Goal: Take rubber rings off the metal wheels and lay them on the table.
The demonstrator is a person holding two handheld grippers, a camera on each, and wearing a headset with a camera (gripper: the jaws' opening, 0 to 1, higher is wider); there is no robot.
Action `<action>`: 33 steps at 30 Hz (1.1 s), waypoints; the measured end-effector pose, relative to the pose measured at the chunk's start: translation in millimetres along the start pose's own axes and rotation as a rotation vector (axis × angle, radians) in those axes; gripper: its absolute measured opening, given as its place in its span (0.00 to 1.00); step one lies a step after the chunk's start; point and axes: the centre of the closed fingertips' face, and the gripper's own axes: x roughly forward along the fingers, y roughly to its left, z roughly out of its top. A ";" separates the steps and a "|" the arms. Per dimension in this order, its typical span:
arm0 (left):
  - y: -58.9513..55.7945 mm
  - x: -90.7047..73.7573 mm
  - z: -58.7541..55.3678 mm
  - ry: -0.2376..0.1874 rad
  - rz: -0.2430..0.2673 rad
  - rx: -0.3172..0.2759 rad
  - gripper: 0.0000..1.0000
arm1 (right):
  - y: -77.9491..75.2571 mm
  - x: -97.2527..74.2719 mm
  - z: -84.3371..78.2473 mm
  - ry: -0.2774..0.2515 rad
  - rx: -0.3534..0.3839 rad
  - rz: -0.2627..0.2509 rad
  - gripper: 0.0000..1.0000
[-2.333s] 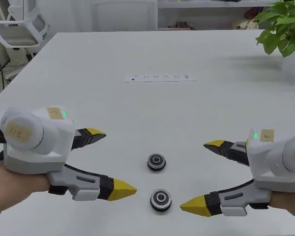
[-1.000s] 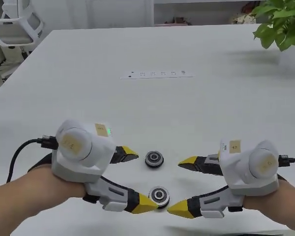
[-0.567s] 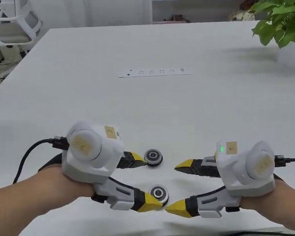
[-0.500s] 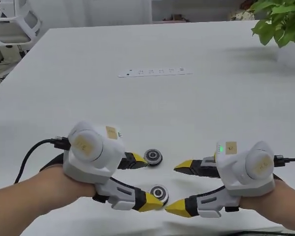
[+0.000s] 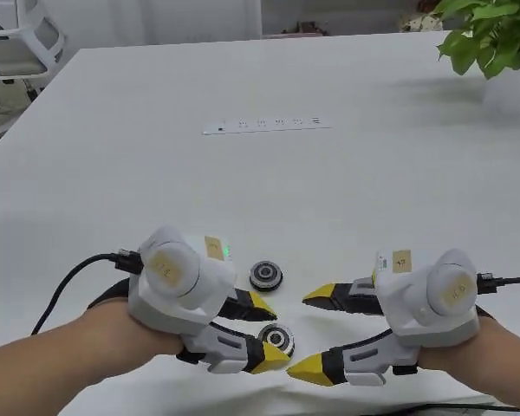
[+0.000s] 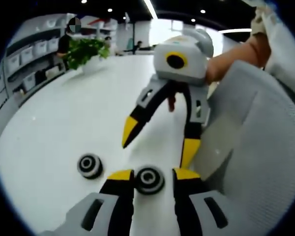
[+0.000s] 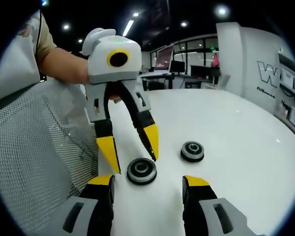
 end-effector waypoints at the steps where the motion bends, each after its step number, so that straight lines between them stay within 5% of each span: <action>1: 0.1 0.2 -0.4 0.001 0.000 -0.001 0.30 | -0.4 0.0 -0.4 0.000 0.001 0.000 0.54; 17: 6.5 1.3 -8.2 0.017 0.046 0.018 0.15 | -0.1 0.8 -7.2 0.012 0.007 0.006 0.52; 33: 7.4 1.8 -8.0 0.014 0.068 0.017 0.14 | 2.0 12.2 -6.9 0.004 -0.005 0.035 0.40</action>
